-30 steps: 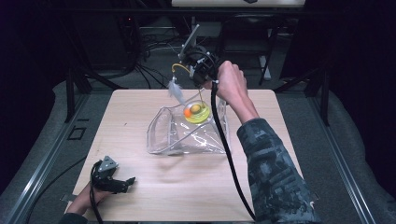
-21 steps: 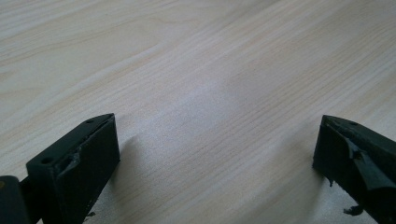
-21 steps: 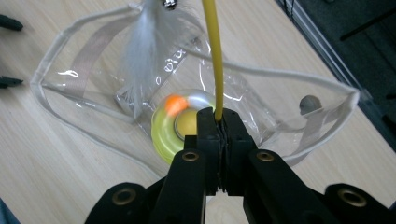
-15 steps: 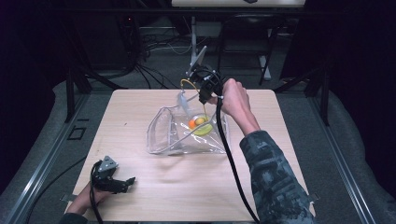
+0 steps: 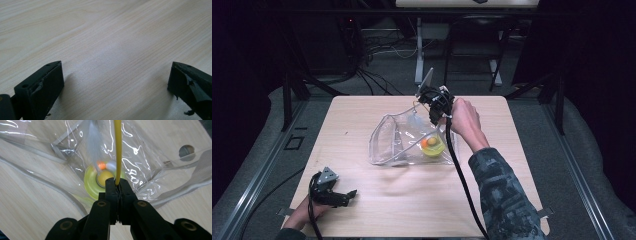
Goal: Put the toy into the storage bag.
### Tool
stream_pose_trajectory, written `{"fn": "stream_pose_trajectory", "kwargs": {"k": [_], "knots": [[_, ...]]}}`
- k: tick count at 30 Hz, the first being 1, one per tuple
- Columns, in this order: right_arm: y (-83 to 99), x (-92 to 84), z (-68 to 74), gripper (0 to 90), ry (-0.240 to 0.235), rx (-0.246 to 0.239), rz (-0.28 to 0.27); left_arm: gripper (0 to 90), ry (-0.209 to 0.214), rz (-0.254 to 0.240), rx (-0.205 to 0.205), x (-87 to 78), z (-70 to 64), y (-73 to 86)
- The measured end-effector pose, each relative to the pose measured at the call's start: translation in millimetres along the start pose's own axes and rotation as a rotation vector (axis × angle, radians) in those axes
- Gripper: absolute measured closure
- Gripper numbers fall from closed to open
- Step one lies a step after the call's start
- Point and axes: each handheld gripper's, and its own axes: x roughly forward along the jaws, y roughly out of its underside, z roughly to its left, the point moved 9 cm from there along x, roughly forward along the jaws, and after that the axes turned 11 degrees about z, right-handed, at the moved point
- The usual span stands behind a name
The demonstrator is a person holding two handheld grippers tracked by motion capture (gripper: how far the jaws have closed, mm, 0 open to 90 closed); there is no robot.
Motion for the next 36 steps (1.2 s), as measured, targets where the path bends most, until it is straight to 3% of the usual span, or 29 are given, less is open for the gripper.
{"fn": "stream_pose_trajectory", "kwargs": {"k": [16,23,28,36], "knots": [[1.4,15.6,3.5,87.0,-0.02,0.019,0.052,0.1,0.0,0.0,0.0,0.0,0.0,0.0],[-0.2,1.5,1.4,72.1,-0.005,0.015,0.009,0.2,0.0,0.0,-0.002,0.1,-0.1,-0.1],[-0.1,-17.0,0.1,50.8,-0.021,0.044,-0.068,0.2,0.001,0.0,-0.001,0.0,-0.1,0.0],[6.0,-41.3,0.2,37.9,-0.045,0.05,-0.151,0.1,0.0,0.0,-0.001,0.1,-0.1,-0.1]]}}
